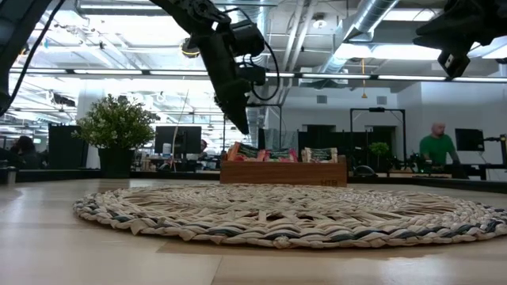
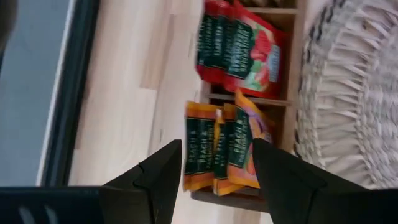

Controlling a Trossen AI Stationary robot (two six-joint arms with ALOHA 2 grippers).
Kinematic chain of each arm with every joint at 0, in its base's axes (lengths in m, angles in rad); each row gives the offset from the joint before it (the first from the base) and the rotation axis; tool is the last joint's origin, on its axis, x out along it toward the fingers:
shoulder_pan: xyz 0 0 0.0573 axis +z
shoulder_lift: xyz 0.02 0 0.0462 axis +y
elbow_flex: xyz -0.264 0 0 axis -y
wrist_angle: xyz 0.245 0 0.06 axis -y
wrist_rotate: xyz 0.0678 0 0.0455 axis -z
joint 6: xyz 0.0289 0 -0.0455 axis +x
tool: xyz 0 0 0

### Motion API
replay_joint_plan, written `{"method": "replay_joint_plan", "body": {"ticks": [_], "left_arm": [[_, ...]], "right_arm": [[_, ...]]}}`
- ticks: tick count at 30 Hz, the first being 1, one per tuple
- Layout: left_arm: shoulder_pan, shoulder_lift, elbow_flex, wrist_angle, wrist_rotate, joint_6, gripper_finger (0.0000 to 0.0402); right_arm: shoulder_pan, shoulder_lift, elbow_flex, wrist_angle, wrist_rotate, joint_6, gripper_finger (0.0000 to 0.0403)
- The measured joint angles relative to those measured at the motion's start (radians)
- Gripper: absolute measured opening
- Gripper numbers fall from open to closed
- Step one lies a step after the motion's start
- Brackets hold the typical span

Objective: Pick & Place Tea
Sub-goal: Put the orange tea bag into the left section of the wooden organizer

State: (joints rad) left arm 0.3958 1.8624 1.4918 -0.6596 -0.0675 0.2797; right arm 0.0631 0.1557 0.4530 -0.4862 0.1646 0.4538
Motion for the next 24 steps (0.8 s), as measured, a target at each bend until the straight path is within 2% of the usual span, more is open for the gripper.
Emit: {"method": "replay_joint_plan", "body": {"ticks": [14,24], "left_arm": [[-0.010,0.039,0.000,0.004,0.000,0.049,0.0190],[-0.030,0.067,0.000,0.001,-0.053,0.052,0.0186]], "right_arm": [[0.000,0.000,0.000,0.000,0.000,0.000,0.0065],[0.000,0.000,0.000,0.001,0.001,0.000,0.0065]]}}
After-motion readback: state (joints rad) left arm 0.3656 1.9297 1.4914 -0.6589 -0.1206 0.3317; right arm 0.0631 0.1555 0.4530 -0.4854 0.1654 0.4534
